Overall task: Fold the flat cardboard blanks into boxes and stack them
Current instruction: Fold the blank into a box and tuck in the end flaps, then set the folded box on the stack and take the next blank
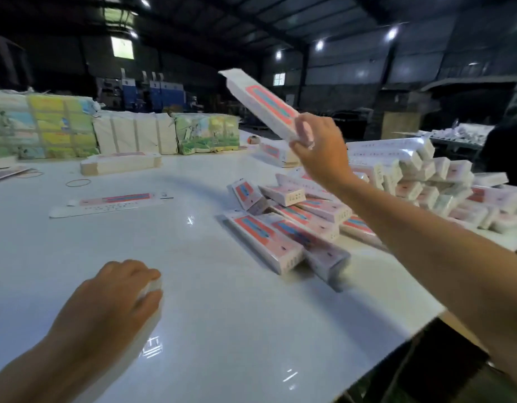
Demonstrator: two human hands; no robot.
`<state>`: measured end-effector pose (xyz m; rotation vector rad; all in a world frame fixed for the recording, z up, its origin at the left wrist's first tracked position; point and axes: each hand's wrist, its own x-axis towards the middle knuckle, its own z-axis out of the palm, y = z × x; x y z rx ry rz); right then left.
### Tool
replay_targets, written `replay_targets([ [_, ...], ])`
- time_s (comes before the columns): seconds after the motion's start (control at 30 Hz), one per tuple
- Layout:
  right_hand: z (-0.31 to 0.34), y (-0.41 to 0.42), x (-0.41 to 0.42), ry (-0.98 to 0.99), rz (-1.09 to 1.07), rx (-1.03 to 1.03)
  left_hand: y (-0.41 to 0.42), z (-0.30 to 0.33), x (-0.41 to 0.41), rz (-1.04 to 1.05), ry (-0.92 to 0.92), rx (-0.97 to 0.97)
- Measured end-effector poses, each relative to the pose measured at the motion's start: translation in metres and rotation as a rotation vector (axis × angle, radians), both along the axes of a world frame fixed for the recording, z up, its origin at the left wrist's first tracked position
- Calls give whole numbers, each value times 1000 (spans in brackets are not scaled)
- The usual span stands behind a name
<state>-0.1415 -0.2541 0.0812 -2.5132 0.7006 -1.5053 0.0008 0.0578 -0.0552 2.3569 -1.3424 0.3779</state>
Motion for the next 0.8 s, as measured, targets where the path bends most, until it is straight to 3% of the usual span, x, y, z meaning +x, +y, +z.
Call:
replay_targets([
  [0.13, 22, -101, -50, -73, -349, 131, -5, -4, 9, -45, -22, -1],
  [0.23, 5, -144, -89, 190, -610, 251, -8, -6, 9, -46, -61, -87],
  [0.3, -8, -151, -101, 357, -660, 263, -8, -7, 10, -29, -59, -88],
  [0.43, -4, -134, -90, 323, -634, 139, -7, -2, 8, -31, -41, -65],
  [0.53, 22, -97, -60, 186, -448, 9, -6, 4, 3, -6, 23, -20],
  [0.67, 30, 6, -5, 98, -32, -141, -4, 8, -1, 10, 16, 73],
  [0.8, -32, 111, 37, 306, 377, -77, -5, 9, -2, 47, 48, 80],
])
